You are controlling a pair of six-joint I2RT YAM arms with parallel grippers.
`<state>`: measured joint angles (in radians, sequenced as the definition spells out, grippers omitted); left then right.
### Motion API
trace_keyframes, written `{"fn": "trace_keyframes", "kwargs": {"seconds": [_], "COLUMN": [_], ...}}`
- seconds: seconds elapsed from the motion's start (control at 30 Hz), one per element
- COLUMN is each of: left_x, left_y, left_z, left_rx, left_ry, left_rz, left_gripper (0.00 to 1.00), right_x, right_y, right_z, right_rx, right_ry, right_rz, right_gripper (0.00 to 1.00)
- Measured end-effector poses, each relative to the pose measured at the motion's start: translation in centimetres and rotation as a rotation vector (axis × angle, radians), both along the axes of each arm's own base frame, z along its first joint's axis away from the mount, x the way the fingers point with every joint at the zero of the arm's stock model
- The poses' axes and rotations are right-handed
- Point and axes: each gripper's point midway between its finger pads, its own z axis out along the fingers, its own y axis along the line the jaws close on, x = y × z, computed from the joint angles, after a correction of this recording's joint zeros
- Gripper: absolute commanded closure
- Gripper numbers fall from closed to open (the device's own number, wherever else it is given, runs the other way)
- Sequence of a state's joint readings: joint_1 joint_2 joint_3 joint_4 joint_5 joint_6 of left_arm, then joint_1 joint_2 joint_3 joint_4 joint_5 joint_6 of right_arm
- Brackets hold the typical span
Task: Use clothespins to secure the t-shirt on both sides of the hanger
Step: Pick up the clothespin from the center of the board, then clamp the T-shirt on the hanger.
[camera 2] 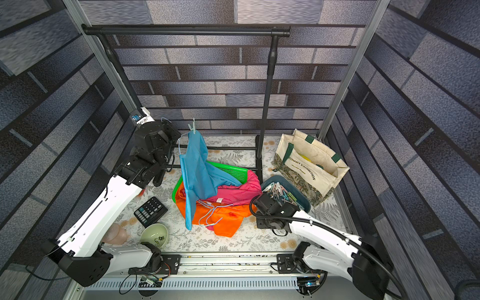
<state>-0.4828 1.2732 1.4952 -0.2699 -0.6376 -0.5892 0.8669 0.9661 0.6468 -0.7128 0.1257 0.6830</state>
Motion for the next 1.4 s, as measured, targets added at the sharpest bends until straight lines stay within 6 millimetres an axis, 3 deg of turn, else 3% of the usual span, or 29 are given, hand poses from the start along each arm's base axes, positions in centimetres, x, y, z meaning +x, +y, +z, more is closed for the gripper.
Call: {"fn": "trace_keyframes", "kwargs": {"seconds": [0.2, 0.3, 0.47, 0.67, 0.77, 0.9, 1.07, 1.4], "left_x": [0.5, 0.8, 1.6, 2.0, 2.0, 2.1, 2.6, 2.8], "left_y": [-0.1, -0.3, -0.7, -1.2, -1.5, -2.1, -2.7, -2.6], "left_z": [-0.2, 0.0, -0.5, -1.7, -1.7, -1.7, -2.4, -2.6], "left_rx": [-0.027, -0.029, -0.016, 0.006, 0.009, 0.012, 0.023, 0.03], "left_ry": [0.01, 0.015, 0.04, 0.082, 0.085, 0.088, 0.103, 0.107], "left_rz": [0.006, 0.005, 0.002, 0.0, -0.005, -0.014, -0.013, 0.0], "left_gripper": [1.0, 1.0, 1.0, 1.0, 1.0, 1.0, 1.0, 1.0], "right_x": [2.0, 3.0, 5.5, 7.1, 7.2, 6.9, 7.0, 9.5], "right_y": [0.8, 2.3, 7.8, 14.6, 17.2, 20.4, 23.5, 26.2], "right_z": [12.3, 18.1, 25.5, 32.2, 34.0, 34.5, 33.0, 29.1], "right_rx": [0.25, 0.353, 0.536, 0.732, 0.797, 0.833, 0.82, 0.723], "right_ry": [-0.348, -0.482, -0.635, -0.768, -0.805, -0.816, -0.797, -0.762], "right_rz": [0.041, 0.079, 0.178, 0.291, 0.331, 0.379, 0.401, 0.354], "right_gripper": [1.0, 1.0, 1.0, 1.0, 1.0, 1.0, 1.0, 1.0]}}
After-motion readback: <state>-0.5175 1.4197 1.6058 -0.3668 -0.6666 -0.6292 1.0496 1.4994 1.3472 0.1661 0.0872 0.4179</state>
